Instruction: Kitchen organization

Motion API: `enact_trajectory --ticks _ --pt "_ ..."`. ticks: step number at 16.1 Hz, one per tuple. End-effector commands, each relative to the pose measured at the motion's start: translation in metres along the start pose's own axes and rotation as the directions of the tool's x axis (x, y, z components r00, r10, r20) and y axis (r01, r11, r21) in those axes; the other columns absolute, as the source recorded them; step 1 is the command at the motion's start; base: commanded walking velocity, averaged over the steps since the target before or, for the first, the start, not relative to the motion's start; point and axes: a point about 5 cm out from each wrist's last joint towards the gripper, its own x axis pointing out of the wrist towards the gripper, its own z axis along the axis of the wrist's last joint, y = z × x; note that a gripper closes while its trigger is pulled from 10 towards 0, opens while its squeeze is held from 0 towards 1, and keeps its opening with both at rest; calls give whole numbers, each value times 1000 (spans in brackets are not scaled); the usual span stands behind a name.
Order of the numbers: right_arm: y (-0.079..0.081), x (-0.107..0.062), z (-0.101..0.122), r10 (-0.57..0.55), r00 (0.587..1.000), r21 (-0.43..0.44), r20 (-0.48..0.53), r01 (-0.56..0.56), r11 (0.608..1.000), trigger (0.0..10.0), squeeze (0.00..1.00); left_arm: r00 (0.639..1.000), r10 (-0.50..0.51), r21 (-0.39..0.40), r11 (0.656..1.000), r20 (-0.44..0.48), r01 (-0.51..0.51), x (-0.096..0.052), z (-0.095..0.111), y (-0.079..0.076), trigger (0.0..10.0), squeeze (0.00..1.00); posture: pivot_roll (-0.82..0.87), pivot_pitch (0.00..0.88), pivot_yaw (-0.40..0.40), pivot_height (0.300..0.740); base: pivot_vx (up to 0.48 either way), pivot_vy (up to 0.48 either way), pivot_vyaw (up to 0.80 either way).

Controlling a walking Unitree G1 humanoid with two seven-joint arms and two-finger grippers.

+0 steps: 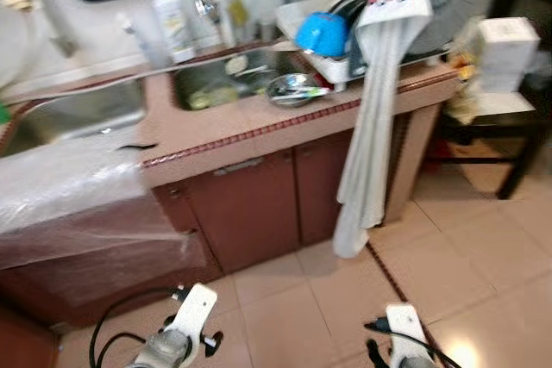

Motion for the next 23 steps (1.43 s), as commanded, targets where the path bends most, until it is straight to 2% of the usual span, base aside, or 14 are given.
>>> enact_trajectory --ticks 1,3,7,8,10,11,17,23 --pt "4 0 -2 25 1000 -29 -5 -25 999 10000 0 1000 22 -11 1000 -21 -22 -1 -7 5 10000 0 -102 0 100 740 0 0 0" --pt "3 0 -2 52 999 -95 -8 -53 994 10000 0 999 27 -51 998 -18 -28 -1 -9 0 10000 0 -89 0 61 740 0 0 0" --pt "3 0 -2 52 999 -95 -8 -53 994 10000 0 999 27 -51 998 -18 -28 -1 -9 0 10000 0 -89 0 61 740 0 0 0" --pt "4 0 1 74 997 -126 -6 -74 989 10000 0 1000 23 -81 996 -22 -25 -1 -12 -6 10000 0 -67 0 -5 740 0 0 0" --pt "8 2 10 107 994 -162 3 -105 981 10000 0 999 14 -144 989 -33 -19 -1 -20 -14 10000 0 -54 0 -8 740 0 0 0" --pt "8 2 11 107 994 -167 0 -105 980 10000 0 999 9 -147 989 -37 -15 -1 -22 -14 10000 0 -51 0 -4 740 0 0 -506" --pt "15 2 7 110 994 -154 -9 -110 982 10000 0 998 8 -102 995 -66 -14 -4 -31 -5 10000 0 -64 0 44 740 0 0 -738" --pt "11 0 -4 76 997 -112 -30 -79 991 10000 0 998 -2 -62 998 -60 -2 -3 -23 -2 10000 0 -86 0 79 740 0 0 -740"
